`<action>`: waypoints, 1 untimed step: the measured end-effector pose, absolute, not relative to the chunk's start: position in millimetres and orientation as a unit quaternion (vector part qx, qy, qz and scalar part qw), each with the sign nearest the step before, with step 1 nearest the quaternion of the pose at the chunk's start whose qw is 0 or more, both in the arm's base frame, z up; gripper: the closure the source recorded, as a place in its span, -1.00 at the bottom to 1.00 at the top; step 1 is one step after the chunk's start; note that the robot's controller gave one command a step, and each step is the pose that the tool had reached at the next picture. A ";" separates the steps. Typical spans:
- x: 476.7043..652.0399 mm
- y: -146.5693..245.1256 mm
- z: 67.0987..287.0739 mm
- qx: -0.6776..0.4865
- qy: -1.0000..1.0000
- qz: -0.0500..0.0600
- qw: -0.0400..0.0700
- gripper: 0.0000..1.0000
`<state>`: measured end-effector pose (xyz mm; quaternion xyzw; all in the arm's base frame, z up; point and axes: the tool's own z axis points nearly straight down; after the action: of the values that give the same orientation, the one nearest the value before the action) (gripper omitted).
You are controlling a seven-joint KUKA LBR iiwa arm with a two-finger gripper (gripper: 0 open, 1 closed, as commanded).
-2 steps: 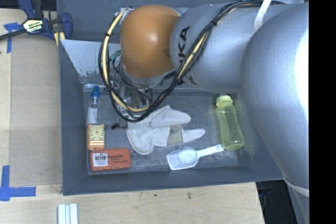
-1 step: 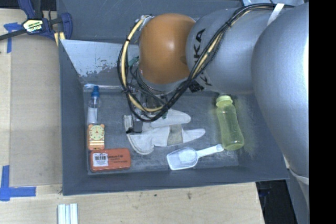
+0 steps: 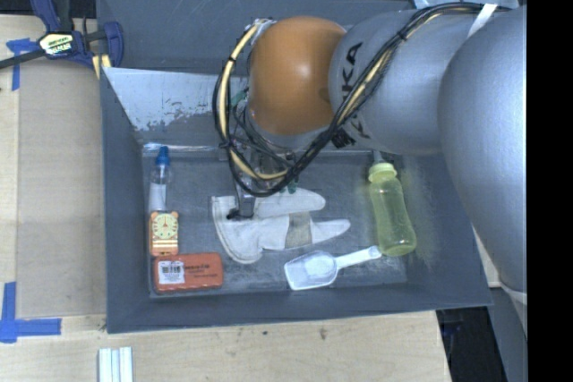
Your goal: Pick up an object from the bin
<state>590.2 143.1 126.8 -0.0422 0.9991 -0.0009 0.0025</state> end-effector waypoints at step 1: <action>583.0 124.0 107.6 -0.026 1.000 0.001 0.001 -1.00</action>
Offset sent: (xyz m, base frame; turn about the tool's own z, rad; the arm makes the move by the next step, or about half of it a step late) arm 0.0038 -0.0599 -0.0564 0.0331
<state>583.0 124.0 107.6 -0.0263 0.9997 0.0006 0.0011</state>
